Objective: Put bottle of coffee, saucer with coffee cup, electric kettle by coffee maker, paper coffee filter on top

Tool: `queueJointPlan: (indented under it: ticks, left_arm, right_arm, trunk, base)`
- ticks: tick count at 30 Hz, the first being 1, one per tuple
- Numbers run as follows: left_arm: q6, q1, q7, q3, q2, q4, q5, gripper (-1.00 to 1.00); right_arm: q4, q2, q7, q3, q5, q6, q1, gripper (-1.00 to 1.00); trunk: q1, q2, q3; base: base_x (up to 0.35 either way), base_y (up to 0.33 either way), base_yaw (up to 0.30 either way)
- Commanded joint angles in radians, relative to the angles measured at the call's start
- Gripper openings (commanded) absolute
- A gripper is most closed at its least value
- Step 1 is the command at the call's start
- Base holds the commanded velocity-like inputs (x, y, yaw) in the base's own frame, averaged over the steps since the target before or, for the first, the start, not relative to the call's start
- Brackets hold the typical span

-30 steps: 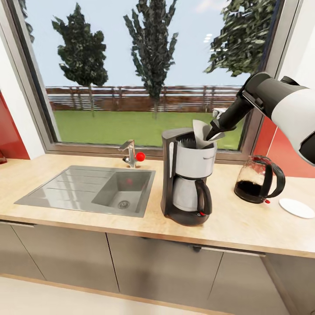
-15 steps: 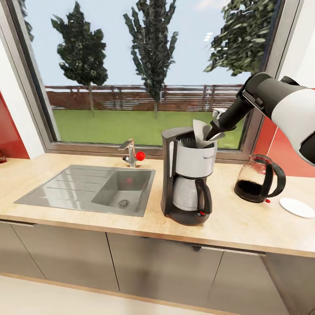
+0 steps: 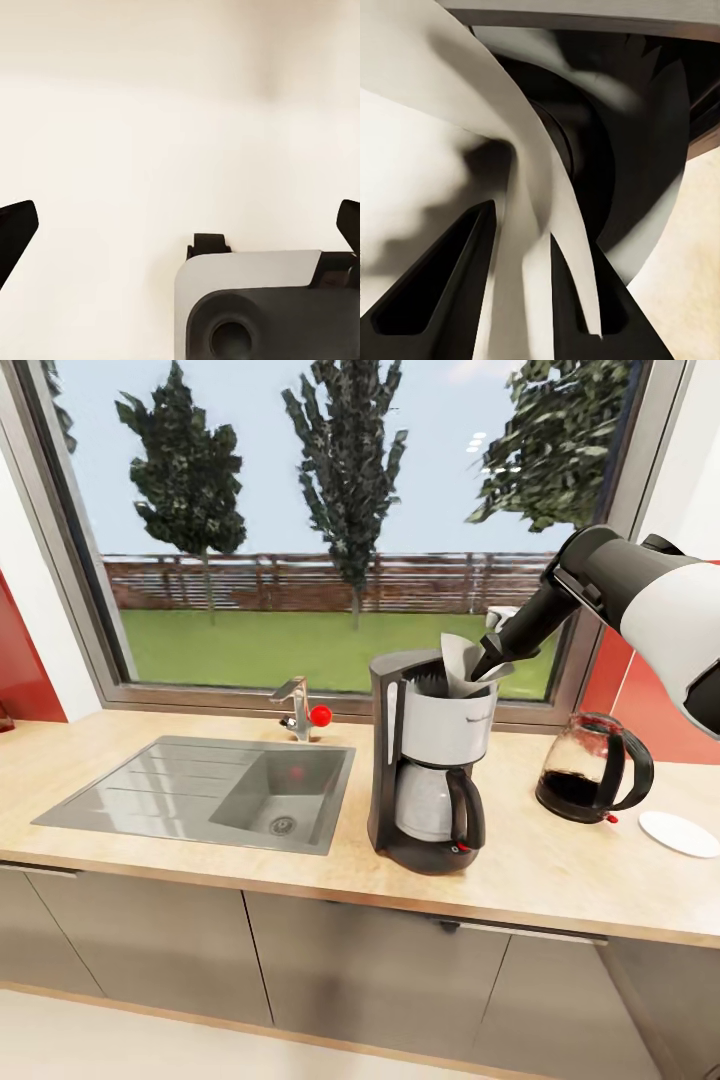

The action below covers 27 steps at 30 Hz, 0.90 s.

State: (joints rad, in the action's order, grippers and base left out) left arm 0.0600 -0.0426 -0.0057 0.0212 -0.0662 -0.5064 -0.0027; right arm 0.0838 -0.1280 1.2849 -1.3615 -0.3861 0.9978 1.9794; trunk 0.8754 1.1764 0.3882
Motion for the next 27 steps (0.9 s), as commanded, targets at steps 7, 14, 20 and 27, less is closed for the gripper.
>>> queueJointPlan:
  ticks: [7, 14, 20, 27]
  left_arm:
    - [0.001, 0.0, -0.001, 0.002, 0.0, -0.001, 0.0, 1.0]
    - [0.001, 0.0, -0.001, 0.002, 0.0, -0.001, 0.0, 1.0]
    - [0.001, 0.0, -0.001, 0.002, 0.0, -0.001, 0.0, 1.0]
    - [0.001, 0.0, -0.001, 0.002, 0.0, -0.001, 0.0, 1.0]
  right_arm:
    - [0.002, -0.001, 0.002, -0.009, -0.008, 0.009, 0.001, -1.0]
    - [0.002, -0.001, 0.003, -0.008, -0.008, 0.009, 0.001, -1.0]
    - [0.002, -0.001, 0.002, -0.008, -0.008, 0.009, 0.001, -1.0]
    - [0.002, -0.001, 0.002, -0.008, -0.008, 0.009, 0.001, -1.0]
  trunk:
    - [0.0, 0.001, 0.001]
    - [0.0, 0.001, 0.001]
    - [0.0, 0.001, 0.001]
    - [0.0, 0.001, 0.001]
  base:
    - [0.0, 0.0, 0.0]
    - [0.0, 0.0, 0.0]
    - [0.0, 0.0, 0.0]
    - [0.0, 0.0, 0.0]
